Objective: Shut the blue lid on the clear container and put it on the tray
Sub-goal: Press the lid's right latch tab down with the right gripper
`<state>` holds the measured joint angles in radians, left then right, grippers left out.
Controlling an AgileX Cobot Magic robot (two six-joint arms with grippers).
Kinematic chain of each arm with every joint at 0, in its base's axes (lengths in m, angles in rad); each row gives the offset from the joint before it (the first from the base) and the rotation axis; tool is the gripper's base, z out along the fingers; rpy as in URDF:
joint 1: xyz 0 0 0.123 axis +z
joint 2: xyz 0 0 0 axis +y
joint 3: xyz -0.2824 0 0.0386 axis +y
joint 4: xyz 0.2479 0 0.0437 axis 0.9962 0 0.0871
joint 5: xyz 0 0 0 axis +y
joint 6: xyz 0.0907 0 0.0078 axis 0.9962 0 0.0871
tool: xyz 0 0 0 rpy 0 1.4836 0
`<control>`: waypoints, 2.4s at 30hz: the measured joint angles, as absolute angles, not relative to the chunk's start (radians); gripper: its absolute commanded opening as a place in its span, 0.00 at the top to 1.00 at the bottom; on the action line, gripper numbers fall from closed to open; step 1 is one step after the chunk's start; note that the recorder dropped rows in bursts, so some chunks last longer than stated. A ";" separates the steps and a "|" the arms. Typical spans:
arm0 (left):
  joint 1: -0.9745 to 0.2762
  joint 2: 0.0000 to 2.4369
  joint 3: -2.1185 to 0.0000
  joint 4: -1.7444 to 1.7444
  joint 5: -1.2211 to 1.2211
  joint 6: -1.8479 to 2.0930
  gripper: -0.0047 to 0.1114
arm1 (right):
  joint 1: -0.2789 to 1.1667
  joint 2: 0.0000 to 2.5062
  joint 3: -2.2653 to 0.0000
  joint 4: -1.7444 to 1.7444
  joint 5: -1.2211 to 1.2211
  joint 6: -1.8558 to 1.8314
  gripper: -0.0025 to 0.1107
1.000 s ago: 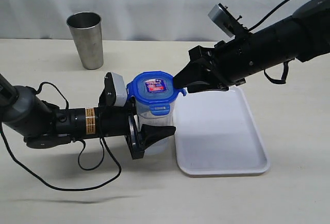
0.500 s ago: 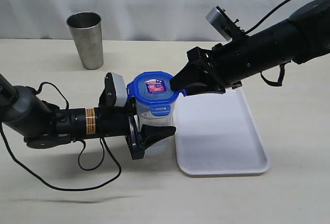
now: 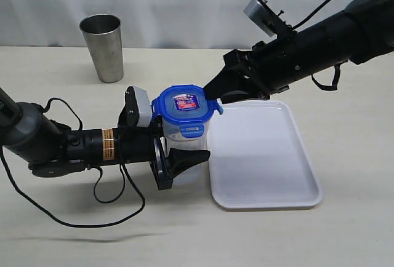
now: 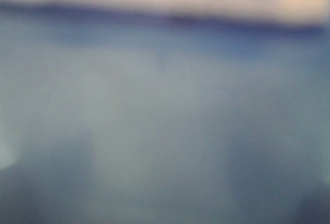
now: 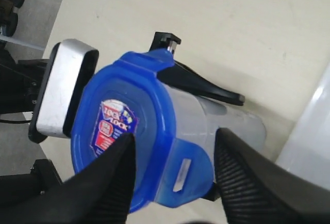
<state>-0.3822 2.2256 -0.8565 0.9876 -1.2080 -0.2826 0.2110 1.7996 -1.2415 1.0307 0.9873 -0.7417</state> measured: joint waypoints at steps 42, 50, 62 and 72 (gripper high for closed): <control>-0.382 2.226 -0.857 0.988 -1.208 -0.284 0.96 | 0.281 1.768 -1.274 0.840 0.969 -0.557 0.64; -0.382 2.226 -0.857 0.988 -1.208 -0.284 0.96 | 0.281 1.790 -1.276 0.880 0.969 -0.563 0.76; -0.372 2.228 -0.857 0.979 -1.212 -0.287 0.96 | 0.260 1.841 -1.258 1.034 1.004 -0.669 0.71; -0.372 2.228 -0.855 0.985 -1.214 -0.283 0.96 | 0.259 1.865 -1.258 1.055 1.042 -0.673 0.75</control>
<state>-0.3717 2.2279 -0.8547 0.9846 -1.2145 -0.2827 0.2594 1.8650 -1.2582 1.0552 1.0417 -0.6726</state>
